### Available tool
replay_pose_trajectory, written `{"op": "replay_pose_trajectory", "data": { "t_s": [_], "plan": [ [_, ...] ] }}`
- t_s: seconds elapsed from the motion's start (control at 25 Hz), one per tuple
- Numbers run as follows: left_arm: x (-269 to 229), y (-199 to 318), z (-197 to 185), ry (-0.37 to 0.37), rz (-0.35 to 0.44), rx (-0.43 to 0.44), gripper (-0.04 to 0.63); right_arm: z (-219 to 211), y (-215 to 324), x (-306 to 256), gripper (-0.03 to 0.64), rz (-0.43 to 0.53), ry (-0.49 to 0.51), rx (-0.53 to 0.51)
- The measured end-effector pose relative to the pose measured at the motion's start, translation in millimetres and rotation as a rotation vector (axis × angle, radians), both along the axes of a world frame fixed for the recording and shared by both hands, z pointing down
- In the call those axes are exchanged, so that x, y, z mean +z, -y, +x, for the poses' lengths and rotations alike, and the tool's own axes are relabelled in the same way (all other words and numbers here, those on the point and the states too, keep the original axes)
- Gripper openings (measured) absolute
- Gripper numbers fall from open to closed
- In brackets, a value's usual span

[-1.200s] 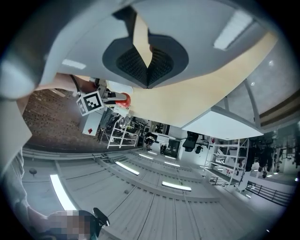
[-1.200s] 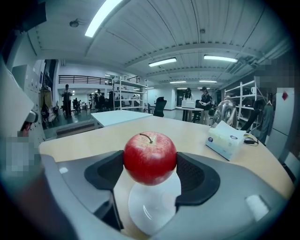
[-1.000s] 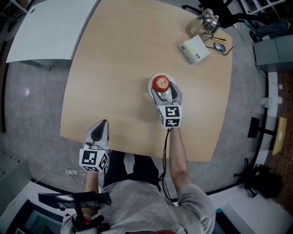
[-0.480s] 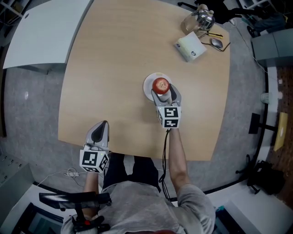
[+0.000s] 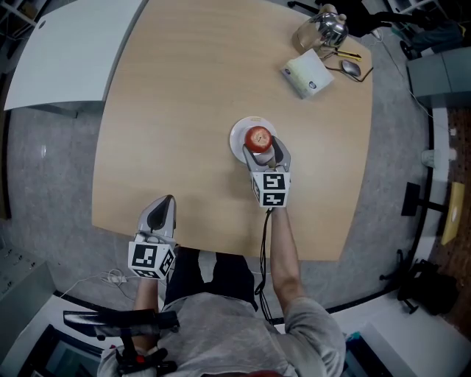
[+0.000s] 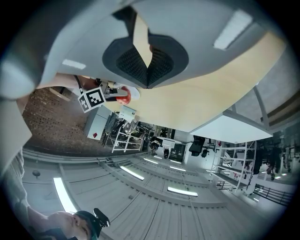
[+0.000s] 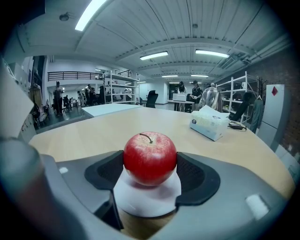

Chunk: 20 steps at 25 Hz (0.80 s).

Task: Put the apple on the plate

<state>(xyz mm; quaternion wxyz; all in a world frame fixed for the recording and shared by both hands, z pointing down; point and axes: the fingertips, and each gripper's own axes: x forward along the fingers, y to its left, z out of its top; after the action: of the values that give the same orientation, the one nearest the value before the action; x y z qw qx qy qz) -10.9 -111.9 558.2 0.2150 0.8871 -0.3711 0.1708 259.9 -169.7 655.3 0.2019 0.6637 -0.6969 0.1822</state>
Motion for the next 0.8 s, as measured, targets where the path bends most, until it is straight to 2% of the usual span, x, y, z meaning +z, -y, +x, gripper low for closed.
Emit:
{"op": "replay_pose_trajectory", "data": {
  "t_s": [0.8],
  "plan": [
    [0.1, -1.3, 1.2, -0.006, 0.005, -0.005, 0.02, 4.7, -2.0, 3.2, 0.382, 0.027, 0.02, 0.049]
  ]
}}
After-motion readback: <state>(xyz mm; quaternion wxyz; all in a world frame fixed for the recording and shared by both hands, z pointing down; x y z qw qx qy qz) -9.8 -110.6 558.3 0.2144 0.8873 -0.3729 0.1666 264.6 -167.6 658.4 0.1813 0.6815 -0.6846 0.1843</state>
